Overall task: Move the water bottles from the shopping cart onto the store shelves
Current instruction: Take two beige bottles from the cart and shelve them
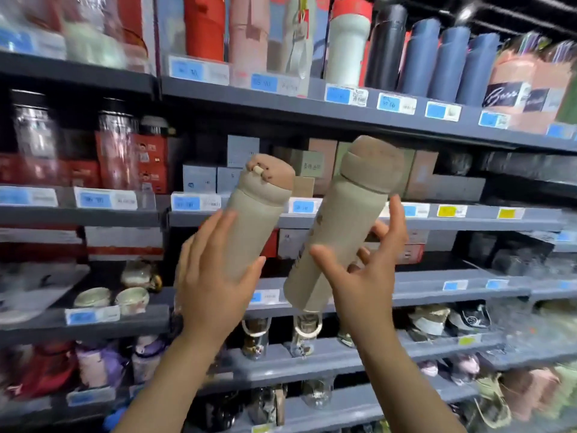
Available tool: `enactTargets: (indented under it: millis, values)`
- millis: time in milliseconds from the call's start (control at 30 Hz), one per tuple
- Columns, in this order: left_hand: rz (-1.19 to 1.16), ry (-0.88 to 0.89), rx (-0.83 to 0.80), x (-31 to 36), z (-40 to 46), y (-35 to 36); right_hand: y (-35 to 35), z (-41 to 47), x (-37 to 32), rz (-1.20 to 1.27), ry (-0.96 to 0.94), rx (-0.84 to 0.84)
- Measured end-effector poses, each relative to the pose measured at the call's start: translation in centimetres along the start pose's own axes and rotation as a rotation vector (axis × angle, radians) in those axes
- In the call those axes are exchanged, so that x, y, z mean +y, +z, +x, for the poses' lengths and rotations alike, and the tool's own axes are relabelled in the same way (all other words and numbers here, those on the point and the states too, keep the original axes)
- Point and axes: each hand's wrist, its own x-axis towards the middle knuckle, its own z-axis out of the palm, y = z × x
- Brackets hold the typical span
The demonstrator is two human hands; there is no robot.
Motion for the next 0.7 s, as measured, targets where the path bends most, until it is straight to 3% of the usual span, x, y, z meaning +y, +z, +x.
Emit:
enactTargets:
  millis: [200, 400, 700]
  values:
    - [0.055, 0.280, 0.168, -7.6, 9.2, 3.0, 7.4, 9.2, 3.3, 0.017, -0.238, 0.017]
    - [0.154, 0.507, 0.185, -14.7, 15.4, 6.4, 11.6, 15.4, 8.0, 0.028, -0.384, 0.003]
    - [0.176, 0.528, 0.065, -18.0, 16.1, 11.2, 11.5, 20.4, 14.2, -0.074, -0.517, -0.042]
